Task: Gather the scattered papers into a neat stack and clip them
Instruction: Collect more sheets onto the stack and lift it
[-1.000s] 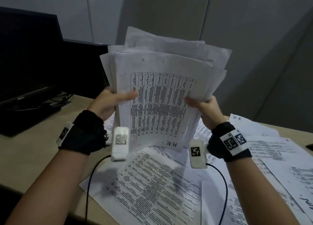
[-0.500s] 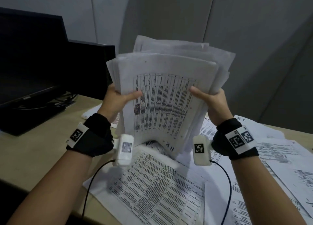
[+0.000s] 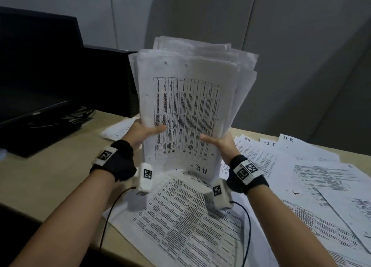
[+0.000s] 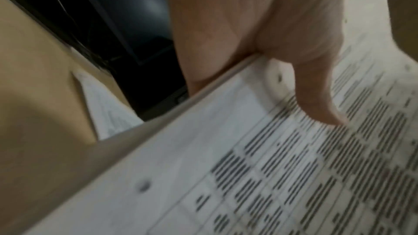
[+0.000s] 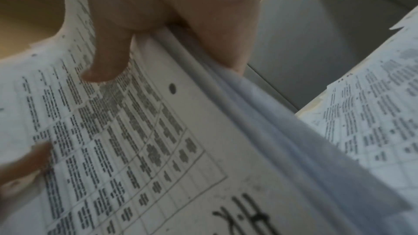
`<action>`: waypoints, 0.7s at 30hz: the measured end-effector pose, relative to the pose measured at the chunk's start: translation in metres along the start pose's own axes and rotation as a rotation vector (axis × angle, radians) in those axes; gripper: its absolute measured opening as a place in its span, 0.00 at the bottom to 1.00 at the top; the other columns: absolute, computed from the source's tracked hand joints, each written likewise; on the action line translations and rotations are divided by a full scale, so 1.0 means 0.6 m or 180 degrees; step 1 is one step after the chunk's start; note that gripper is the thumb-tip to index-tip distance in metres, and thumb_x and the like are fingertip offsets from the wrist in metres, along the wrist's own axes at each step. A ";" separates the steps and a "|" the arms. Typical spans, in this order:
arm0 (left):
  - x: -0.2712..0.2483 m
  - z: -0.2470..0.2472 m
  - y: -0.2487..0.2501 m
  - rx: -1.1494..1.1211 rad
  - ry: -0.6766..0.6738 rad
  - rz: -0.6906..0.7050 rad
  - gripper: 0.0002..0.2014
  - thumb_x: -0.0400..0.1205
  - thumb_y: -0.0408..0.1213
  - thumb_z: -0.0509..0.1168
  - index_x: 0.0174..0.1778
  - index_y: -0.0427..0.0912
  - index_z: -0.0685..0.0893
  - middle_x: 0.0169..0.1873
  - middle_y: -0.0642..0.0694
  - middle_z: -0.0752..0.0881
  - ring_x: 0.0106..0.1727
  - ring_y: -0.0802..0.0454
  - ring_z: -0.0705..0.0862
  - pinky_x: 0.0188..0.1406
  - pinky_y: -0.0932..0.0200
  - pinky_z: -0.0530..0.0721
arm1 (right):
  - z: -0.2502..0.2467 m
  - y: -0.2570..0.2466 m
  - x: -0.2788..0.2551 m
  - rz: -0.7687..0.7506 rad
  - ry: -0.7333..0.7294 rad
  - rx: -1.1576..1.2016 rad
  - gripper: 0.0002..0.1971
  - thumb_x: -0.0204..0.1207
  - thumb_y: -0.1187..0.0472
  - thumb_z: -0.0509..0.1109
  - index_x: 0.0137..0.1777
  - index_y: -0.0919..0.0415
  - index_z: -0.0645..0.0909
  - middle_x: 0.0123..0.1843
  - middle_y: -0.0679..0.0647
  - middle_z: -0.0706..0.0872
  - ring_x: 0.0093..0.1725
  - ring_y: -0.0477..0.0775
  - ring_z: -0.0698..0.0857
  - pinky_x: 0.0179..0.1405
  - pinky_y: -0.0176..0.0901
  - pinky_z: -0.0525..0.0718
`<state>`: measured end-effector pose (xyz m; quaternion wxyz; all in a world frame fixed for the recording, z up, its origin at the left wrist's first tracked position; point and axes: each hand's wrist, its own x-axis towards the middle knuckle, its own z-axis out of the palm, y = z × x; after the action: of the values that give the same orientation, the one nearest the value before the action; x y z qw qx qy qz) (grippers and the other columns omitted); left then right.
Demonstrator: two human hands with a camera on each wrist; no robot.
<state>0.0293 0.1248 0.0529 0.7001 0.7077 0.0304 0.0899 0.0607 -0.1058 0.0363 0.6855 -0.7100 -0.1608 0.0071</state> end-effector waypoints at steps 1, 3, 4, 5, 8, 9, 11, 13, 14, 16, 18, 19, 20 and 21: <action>0.000 0.000 -0.007 -0.0162 0.0097 0.0027 0.16 0.73 0.33 0.72 0.56 0.45 0.80 0.48 0.53 0.87 0.53 0.53 0.84 0.68 0.50 0.77 | 0.001 -0.001 0.004 -0.0013 0.0098 0.0026 0.39 0.37 0.43 0.84 0.51 0.58 0.80 0.47 0.55 0.88 0.49 0.57 0.88 0.52 0.53 0.87; 0.002 -0.007 -0.011 -0.0423 0.0258 0.0132 0.11 0.74 0.34 0.72 0.52 0.45 0.83 0.40 0.56 0.91 0.51 0.55 0.87 0.62 0.51 0.83 | -0.008 -0.004 0.014 -0.0017 0.0295 0.0151 0.42 0.32 0.39 0.85 0.48 0.60 0.81 0.42 0.53 0.88 0.44 0.54 0.88 0.47 0.48 0.88; 0.002 -0.012 -0.010 -0.0426 0.0228 0.0182 0.13 0.72 0.38 0.74 0.51 0.46 0.84 0.38 0.57 0.92 0.51 0.56 0.87 0.59 0.52 0.85 | -0.014 -0.005 0.017 -0.0026 0.0289 0.0201 0.41 0.31 0.38 0.84 0.46 0.59 0.82 0.40 0.50 0.89 0.42 0.51 0.89 0.44 0.45 0.88; 0.006 -0.018 -0.013 -0.0381 0.0145 0.0192 0.20 0.65 0.46 0.79 0.51 0.48 0.84 0.39 0.58 0.92 0.53 0.56 0.87 0.59 0.53 0.84 | -0.016 -0.006 0.018 -0.0050 0.0213 0.0161 0.40 0.32 0.38 0.85 0.46 0.57 0.82 0.41 0.49 0.89 0.42 0.49 0.90 0.42 0.41 0.88; 0.009 -0.015 -0.011 -0.0101 -0.0123 0.0166 0.41 0.45 0.57 0.84 0.54 0.48 0.83 0.49 0.53 0.89 0.56 0.53 0.86 0.63 0.49 0.80 | -0.009 -0.010 0.024 -0.0029 -0.0031 -0.0211 0.30 0.51 0.54 0.84 0.54 0.54 0.78 0.52 0.52 0.88 0.50 0.49 0.88 0.48 0.43 0.88; 0.011 -0.010 -0.008 -0.0079 -0.0119 0.0162 0.38 0.53 0.52 0.83 0.58 0.45 0.82 0.52 0.51 0.88 0.57 0.51 0.85 0.65 0.48 0.79 | -0.006 -0.010 0.028 -0.0041 0.0045 -0.0236 0.25 0.57 0.62 0.82 0.55 0.57 0.79 0.52 0.54 0.87 0.50 0.51 0.88 0.51 0.47 0.87; 0.022 -0.004 -0.003 -0.0043 0.0240 0.0133 0.34 0.70 0.41 0.77 0.70 0.37 0.73 0.58 0.49 0.82 0.63 0.50 0.80 0.69 0.54 0.73 | -0.005 -0.011 0.036 -0.0043 0.0376 -0.0189 0.18 0.66 0.70 0.77 0.56 0.69 0.80 0.47 0.58 0.87 0.44 0.52 0.88 0.50 0.53 0.87; 0.031 -0.006 0.005 0.0062 0.0461 0.0116 0.42 0.69 0.46 0.77 0.75 0.35 0.65 0.66 0.47 0.77 0.68 0.49 0.77 0.72 0.52 0.71 | -0.009 -0.017 0.043 -0.0009 0.0660 -0.0122 0.18 0.69 0.71 0.74 0.58 0.77 0.78 0.43 0.58 0.86 0.37 0.48 0.88 0.44 0.46 0.89; 0.035 -0.004 0.013 0.0139 0.0398 0.0180 0.43 0.66 0.50 0.78 0.73 0.36 0.68 0.66 0.46 0.79 0.67 0.48 0.78 0.72 0.48 0.73 | -0.012 -0.023 0.047 -0.0010 0.0749 -0.0116 0.18 0.70 0.71 0.73 0.58 0.77 0.77 0.42 0.57 0.86 0.36 0.46 0.87 0.41 0.41 0.89; 0.043 0.001 0.031 0.0247 0.0189 0.0374 0.31 0.68 0.48 0.77 0.65 0.40 0.78 0.59 0.46 0.85 0.61 0.50 0.84 0.67 0.49 0.79 | -0.019 -0.043 0.053 -0.0005 0.0814 -0.0068 0.15 0.71 0.72 0.72 0.58 0.73 0.78 0.42 0.54 0.83 0.37 0.46 0.85 0.39 0.37 0.88; 0.057 0.009 0.054 0.0209 -0.0006 0.0463 0.16 0.75 0.42 0.72 0.58 0.44 0.81 0.52 0.50 0.87 0.56 0.52 0.85 0.63 0.53 0.81 | -0.030 -0.067 0.059 0.0098 0.0806 0.0016 0.10 0.73 0.74 0.69 0.52 0.65 0.78 0.42 0.53 0.81 0.39 0.48 0.82 0.43 0.40 0.86; 0.064 0.014 0.063 0.0171 -0.0123 0.0429 0.13 0.77 0.43 0.69 0.56 0.45 0.81 0.49 0.52 0.85 0.55 0.52 0.84 0.61 0.55 0.80 | -0.041 -0.073 0.062 0.0185 0.0803 0.0040 0.08 0.74 0.74 0.68 0.49 0.62 0.77 0.41 0.53 0.80 0.39 0.48 0.81 0.45 0.43 0.85; 0.070 0.017 0.067 0.0162 -0.0250 0.0307 0.14 0.79 0.48 0.66 0.55 0.45 0.81 0.46 0.52 0.83 0.52 0.52 0.83 0.56 0.57 0.80 | -0.052 -0.072 0.065 0.0308 0.0783 0.0047 0.08 0.74 0.74 0.68 0.48 0.62 0.76 0.41 0.53 0.80 0.39 0.49 0.81 0.46 0.46 0.85; 0.077 0.016 0.062 0.0186 -0.0346 0.0080 0.19 0.80 0.54 0.62 0.57 0.43 0.81 0.43 0.51 0.81 0.47 0.52 0.80 0.48 0.59 0.78 | -0.064 -0.065 0.066 0.0443 0.0765 0.0068 0.08 0.74 0.74 0.68 0.50 0.64 0.76 0.41 0.54 0.80 0.39 0.51 0.81 0.47 0.50 0.85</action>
<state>0.0735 0.1223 0.0939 0.6786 0.7320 -0.0139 0.0592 0.0986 -0.1333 0.0852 0.7052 -0.7079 -0.0278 -0.0288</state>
